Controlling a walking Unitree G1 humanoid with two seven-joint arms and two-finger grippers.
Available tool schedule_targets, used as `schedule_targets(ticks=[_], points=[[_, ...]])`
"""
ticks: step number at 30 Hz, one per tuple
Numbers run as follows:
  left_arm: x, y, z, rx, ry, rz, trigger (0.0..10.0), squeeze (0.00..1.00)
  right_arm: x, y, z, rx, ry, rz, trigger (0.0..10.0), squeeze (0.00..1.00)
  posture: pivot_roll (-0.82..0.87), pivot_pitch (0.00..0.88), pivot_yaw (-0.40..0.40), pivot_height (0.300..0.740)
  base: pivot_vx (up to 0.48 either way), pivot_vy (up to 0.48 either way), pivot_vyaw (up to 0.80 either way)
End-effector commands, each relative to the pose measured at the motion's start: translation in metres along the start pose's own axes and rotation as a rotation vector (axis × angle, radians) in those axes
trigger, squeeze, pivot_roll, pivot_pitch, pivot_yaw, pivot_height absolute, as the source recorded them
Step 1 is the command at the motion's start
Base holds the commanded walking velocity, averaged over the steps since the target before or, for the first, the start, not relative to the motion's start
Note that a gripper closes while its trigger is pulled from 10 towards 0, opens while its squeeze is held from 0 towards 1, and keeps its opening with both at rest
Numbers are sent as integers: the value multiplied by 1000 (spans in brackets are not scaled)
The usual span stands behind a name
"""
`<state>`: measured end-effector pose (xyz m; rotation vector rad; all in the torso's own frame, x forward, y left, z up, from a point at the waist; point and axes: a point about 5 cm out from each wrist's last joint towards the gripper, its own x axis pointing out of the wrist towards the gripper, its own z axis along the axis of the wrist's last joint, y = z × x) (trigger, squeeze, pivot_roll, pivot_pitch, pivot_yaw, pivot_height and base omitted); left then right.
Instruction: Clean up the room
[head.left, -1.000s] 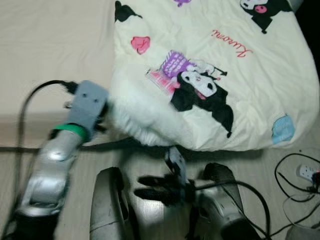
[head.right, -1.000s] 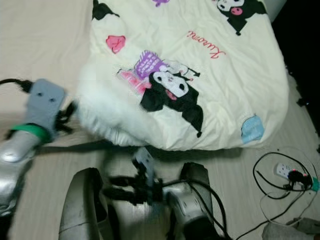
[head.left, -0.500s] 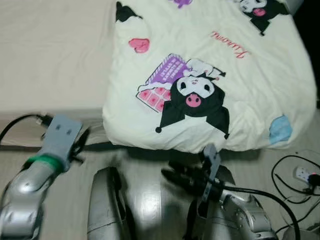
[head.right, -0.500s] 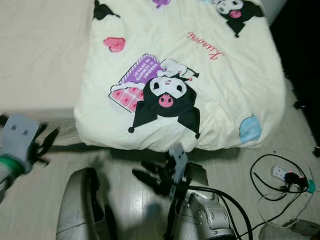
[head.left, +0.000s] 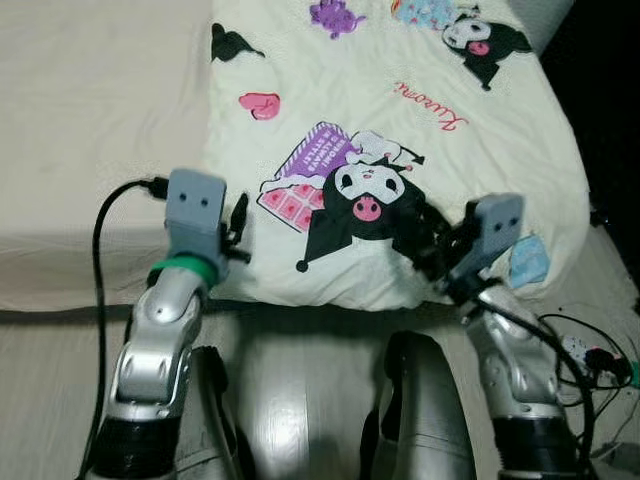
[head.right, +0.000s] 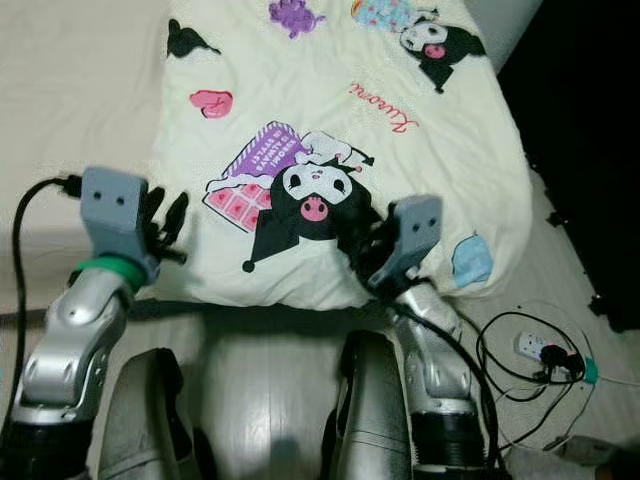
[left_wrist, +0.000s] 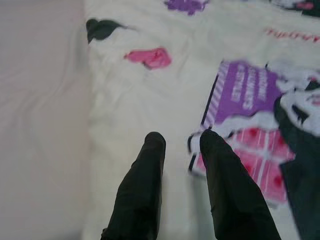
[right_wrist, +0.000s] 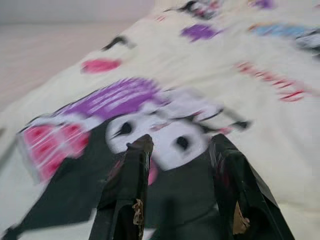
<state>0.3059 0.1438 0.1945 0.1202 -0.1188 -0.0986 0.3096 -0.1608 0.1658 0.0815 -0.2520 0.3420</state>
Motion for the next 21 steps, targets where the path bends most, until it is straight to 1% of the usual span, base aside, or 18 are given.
schedule_targets(ticks=[1, 2, 3, 5, 6, 9, 11, 13, 14, 17, 21], points=[[2, 0, -6, -16, 14, 23, 10000, 0, -3, -8, -3, -9, 14, -36, 10000, 0, -8, 84, -2, 456, 0, 0, 0], [2, 0, -6, -16, 14, 23, 10000, 0, -3, -8, -3, -9, 14, -36, 10000, 0, -8, 84, -2, 456, 0, 0, 0], [4, 1, -7, 11, 3, 43, 10000, 0, -1, -13, -1, -34, 14, -42, 10000, 0, -12, 75, -21, 466, 0, 0, 0], [4, 1, -7, 24, -1, 49, 10000, 0, -1, -15, -1, -40, 14, -45, 10000, 0, -12, 75, -23, 471, 0, 0, 0], [4, 2, -8, 45, -4, 57, 10000, 0, 0, -15, -1, -46, 14, -47, 10000, 0, -12, 75, -23, 476, 0, 0, 0], [3, 3, -9, 60, -6, 62, 10000, 0, 1, -16, -1, -49, 14, -49, 10000, 0, -10, 72, -29, 481, 0, 0, 0], [2, 8, -12, 76, -4, 80, 10000, 0, 4, -16, -1, -56, 12, -55, 10000, 0, -5, 70, -35, 491, 0, 0, 0], [1, 9, -12, 81, -5, 87, 10000, 0, 5, -17, -2, -58, 11, -58, 10000, 0, -4, 69, -36, 496, 0, 0, 0], [1, 10, -13, 83, -4, 92, 10000, 0, 6, -18, -3, -60, 11, -62, 10000, 0, -3, 68, -37, 506, 0, 0, 0], [1, 9, -14, 84, -3, 88, 10000, 0, 6, -19, -3, -63, 11, -64, 10000, 0, -4, 66, -35, 516, 0, 0, 0], [3, 2, -15, 78, -8, 67, 10000, 0, 6, -21, -3, -67, 10, -71, 10000, 0, -10, 62, -35, 536, 0, 0, 0]])
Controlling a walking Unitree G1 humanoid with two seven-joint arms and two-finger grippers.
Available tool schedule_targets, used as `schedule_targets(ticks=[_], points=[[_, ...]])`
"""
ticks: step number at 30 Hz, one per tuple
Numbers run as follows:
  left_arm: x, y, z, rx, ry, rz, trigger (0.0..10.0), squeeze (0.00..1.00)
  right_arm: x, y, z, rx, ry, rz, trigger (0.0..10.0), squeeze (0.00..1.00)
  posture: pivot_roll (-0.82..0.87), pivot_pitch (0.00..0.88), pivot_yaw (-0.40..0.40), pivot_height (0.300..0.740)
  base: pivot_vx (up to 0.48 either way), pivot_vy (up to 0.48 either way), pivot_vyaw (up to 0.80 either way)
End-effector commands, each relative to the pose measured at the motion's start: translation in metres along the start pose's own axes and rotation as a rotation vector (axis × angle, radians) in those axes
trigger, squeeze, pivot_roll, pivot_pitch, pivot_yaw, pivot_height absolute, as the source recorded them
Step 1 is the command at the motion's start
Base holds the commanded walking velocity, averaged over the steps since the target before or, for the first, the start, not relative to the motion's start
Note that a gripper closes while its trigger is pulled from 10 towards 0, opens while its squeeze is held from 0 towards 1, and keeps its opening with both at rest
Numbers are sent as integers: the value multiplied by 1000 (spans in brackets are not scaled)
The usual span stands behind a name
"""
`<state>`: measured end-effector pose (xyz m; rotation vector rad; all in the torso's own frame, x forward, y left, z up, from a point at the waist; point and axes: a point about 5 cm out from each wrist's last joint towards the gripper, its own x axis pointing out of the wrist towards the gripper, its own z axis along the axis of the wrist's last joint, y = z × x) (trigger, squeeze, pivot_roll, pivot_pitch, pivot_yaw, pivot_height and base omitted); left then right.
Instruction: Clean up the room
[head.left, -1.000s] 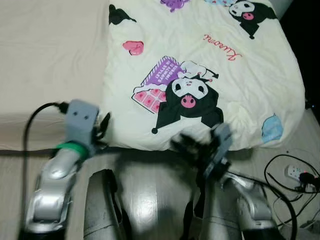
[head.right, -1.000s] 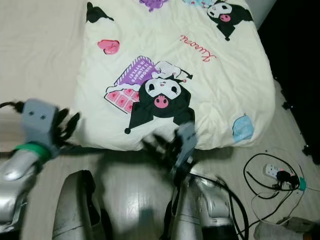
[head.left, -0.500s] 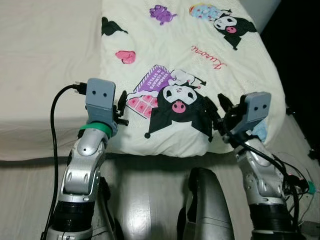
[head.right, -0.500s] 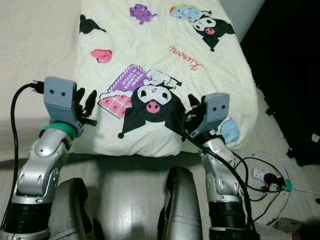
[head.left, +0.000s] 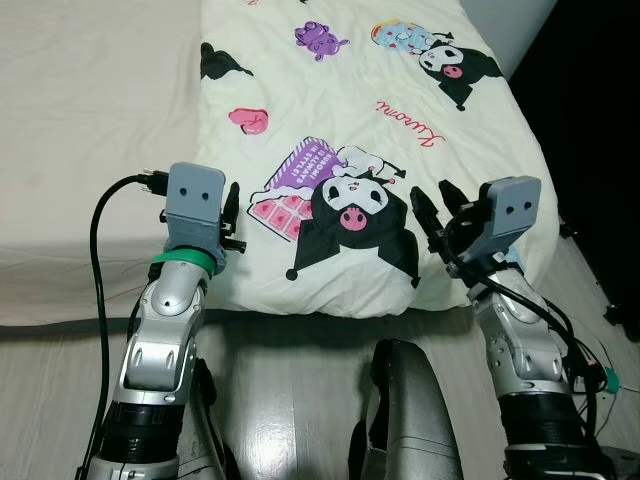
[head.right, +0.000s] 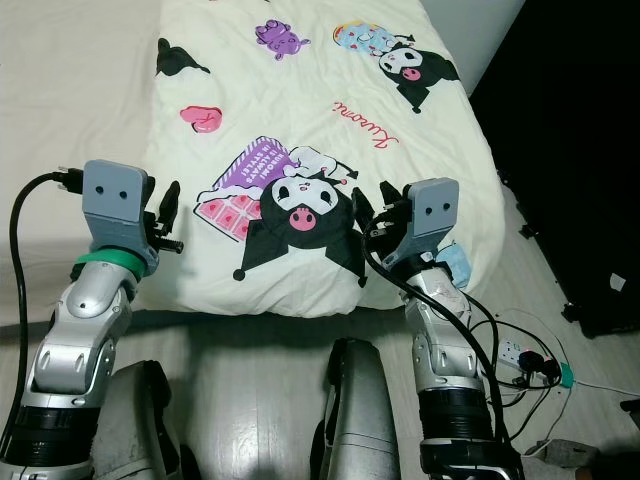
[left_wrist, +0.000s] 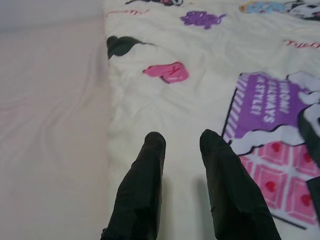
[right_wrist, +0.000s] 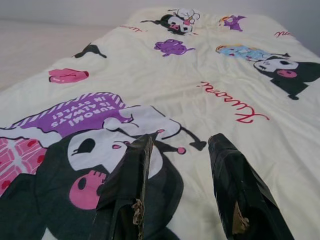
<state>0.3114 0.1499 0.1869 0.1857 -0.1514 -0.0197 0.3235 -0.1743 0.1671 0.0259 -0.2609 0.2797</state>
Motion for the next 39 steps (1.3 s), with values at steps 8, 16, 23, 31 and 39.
schedule_targets(ticks=[8, 16, 23, 31, 39], points=[[0, -14, -6, -2, 11, -39, 10000, 0, -2, -5, -6, -4, 12, -26, 10000, 0, -15, 55, -34, 571, 0, 0, 0], [2, -17, -5, -8, 4, -51, 10000, 0, -1, -7, -10, -12, 29, -43, 10000, 0, -13, 42, -29, 591, 0, 0, 0], [4, -21, -4, -10, -5, -66, 10000, 0, -1, -7, -11, -31, 30, -36, 10000, 0, -17, 34, -24, 621, 0, 0, 0], [6, -27, -2, -15, -14, -87, 10000, 0, -1, -10, -13, -29, 28, -50, 10000, 0, -17, 29, -19, 661, 0, 0, 0], [6, -30, -2, -18, -14, -100, 10000, 0, -2, -11, -15, -29, 30, -58, 10000, 0, -18, 28, -16, 706, 0, 0, 0]])
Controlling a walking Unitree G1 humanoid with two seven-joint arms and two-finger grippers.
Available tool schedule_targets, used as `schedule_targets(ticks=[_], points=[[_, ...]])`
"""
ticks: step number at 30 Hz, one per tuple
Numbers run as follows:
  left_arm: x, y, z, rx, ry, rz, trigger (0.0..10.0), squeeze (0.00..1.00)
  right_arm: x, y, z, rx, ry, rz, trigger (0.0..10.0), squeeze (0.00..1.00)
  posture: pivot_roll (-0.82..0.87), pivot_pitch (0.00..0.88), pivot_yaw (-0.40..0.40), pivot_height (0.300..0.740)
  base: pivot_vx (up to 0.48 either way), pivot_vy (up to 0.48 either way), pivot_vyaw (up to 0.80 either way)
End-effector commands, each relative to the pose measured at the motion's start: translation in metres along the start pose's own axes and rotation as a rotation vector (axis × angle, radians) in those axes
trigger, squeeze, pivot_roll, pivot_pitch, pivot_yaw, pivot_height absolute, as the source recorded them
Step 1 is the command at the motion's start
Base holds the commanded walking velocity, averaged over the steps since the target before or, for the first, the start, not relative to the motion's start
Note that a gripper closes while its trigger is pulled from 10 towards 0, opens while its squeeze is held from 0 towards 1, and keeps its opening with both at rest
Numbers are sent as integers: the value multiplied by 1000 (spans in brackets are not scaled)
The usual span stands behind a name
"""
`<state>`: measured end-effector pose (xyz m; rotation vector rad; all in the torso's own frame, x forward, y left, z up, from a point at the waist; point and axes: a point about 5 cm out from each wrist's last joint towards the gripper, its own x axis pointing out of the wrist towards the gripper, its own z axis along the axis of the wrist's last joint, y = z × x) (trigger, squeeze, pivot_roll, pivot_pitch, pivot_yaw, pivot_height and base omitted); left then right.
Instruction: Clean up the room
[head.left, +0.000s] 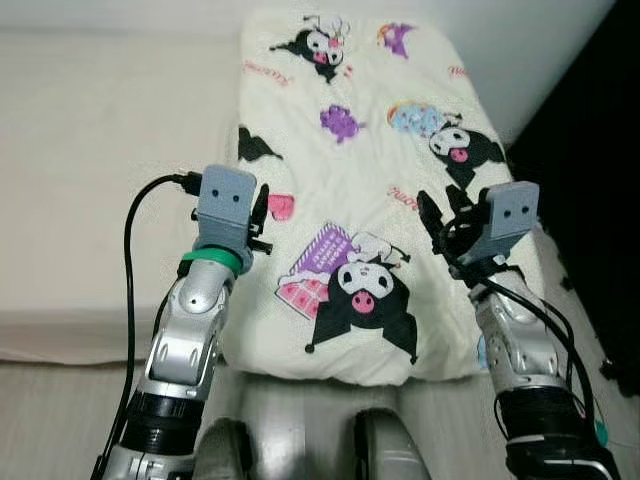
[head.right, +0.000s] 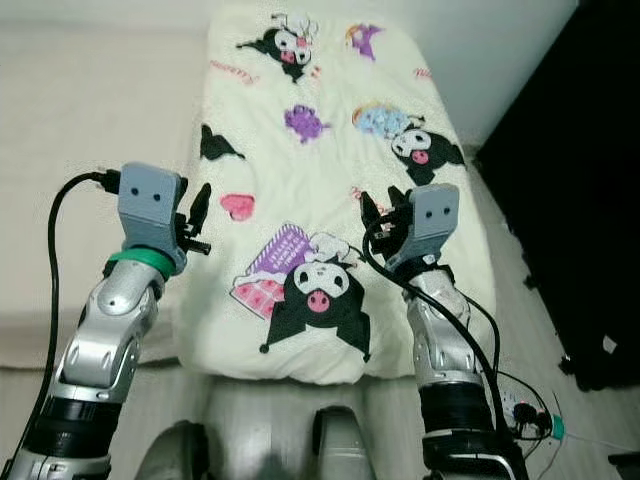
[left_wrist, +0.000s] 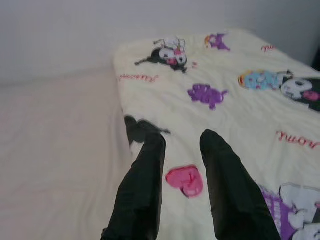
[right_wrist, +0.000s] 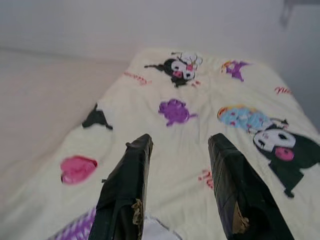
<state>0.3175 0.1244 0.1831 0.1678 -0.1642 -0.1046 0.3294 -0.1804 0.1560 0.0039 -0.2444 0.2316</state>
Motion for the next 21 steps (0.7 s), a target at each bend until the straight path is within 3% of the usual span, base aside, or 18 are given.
schedule_targets(ticks=[1, 7, 21], points=[[0, -4, -2, 5, 7, -19, 10000, 0, -3, -3, -4, -4, 11, -13, 10000, 0, -18, 28, -16, 706, 0, 0, 0], [1, -6, -2, 1, 6, -30, 10000, 0, -4, -3, -5, -7, 11, -17, 10000, 0, -19, 29, -14, 740, 0, 0, 0], [-3, -9, -5, -4, 22, -55, 10000, 0, -4, 9, -9, 7, 23, 30, 10000, 0, -17, 32, -13, 740, 0, 0, 0]])
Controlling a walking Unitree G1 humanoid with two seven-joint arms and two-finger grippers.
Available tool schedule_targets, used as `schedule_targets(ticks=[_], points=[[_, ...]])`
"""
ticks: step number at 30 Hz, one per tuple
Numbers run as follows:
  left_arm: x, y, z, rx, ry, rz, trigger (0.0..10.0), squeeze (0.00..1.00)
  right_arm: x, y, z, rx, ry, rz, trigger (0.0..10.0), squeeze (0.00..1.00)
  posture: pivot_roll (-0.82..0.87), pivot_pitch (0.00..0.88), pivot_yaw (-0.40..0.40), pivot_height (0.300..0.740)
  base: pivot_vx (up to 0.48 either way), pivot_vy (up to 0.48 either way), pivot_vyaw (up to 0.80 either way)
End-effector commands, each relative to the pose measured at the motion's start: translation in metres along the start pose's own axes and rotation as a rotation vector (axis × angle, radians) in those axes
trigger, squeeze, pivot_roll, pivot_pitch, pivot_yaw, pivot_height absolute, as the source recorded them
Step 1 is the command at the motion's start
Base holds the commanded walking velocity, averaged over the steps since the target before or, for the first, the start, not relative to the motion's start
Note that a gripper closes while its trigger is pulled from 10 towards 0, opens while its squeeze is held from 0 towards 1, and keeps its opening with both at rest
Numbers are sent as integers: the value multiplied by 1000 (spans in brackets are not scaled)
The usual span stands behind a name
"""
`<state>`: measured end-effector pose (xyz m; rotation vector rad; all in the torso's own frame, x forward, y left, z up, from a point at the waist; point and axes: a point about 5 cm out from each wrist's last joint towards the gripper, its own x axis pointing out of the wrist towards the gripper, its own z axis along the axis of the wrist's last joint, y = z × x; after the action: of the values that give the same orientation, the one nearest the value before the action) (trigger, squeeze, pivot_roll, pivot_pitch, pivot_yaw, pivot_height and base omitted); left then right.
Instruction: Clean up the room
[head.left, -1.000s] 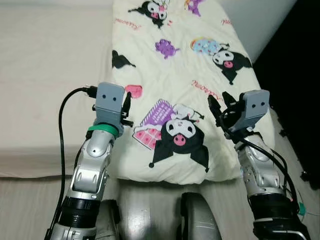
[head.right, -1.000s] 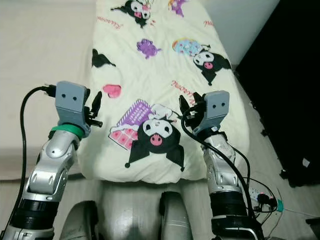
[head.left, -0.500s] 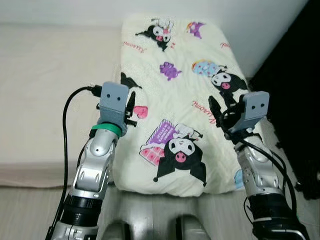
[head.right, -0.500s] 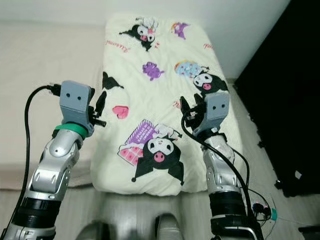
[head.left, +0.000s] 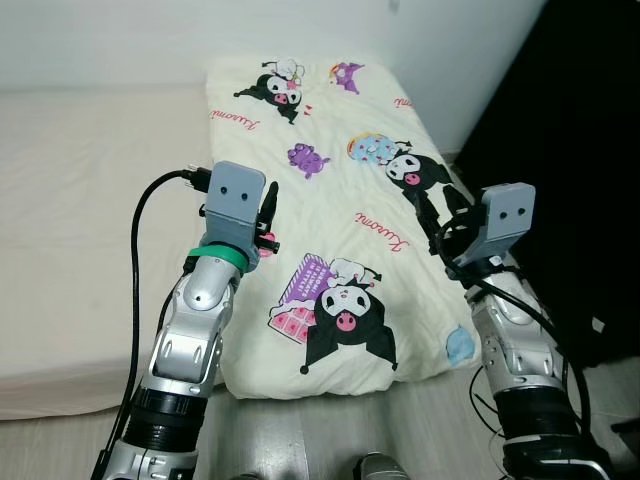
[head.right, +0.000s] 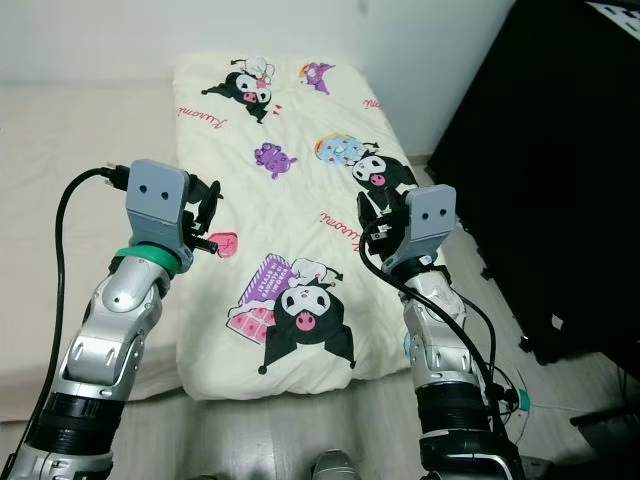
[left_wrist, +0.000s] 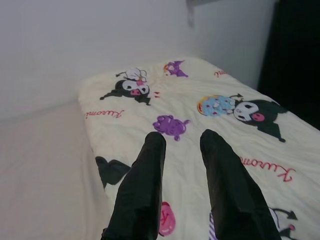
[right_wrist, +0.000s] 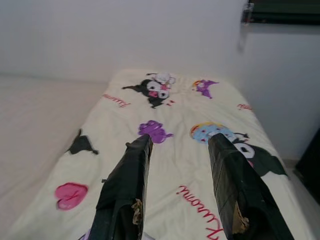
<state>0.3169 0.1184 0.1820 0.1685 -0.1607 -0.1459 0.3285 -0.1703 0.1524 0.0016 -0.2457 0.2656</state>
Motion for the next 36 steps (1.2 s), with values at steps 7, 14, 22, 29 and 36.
schedule_targets(ticks=[7, 14, 22, 29, 36], points=[[-8, -4, -9, 22, 38, -49, 10000, 0, -4, 22, -9, 47, 18, 62, 10000, 0, -11, 31, -11, 740, 0, 0, 0], [-12, -8, -11, 4, 50, -80, 10000, 0, -3, 29, -12, 53, 25, 74, 10000, 0, -6, 30, -8, 740, 0, 0, 0], [-13, -13, -10, 2, 45, -130, 10000, 0, -2, 30, -12, 64, 23, 70, 10000, 0, -9, 29, -3, 740, 0, 0, 0], [-11, -11, -10, 1, 44, -112, 10000, 0, -3, 37, -14, 69, 28, 74, 10000, 0, -5, 30, -1, 740, 0, 0, 733], [-10, -12, -9, -8, 38, -119, 10000, 0, -2, 37, -14, 101, 24, 72, 10000, 0, -7, 31, 3, 740, 0, 0, 313]])
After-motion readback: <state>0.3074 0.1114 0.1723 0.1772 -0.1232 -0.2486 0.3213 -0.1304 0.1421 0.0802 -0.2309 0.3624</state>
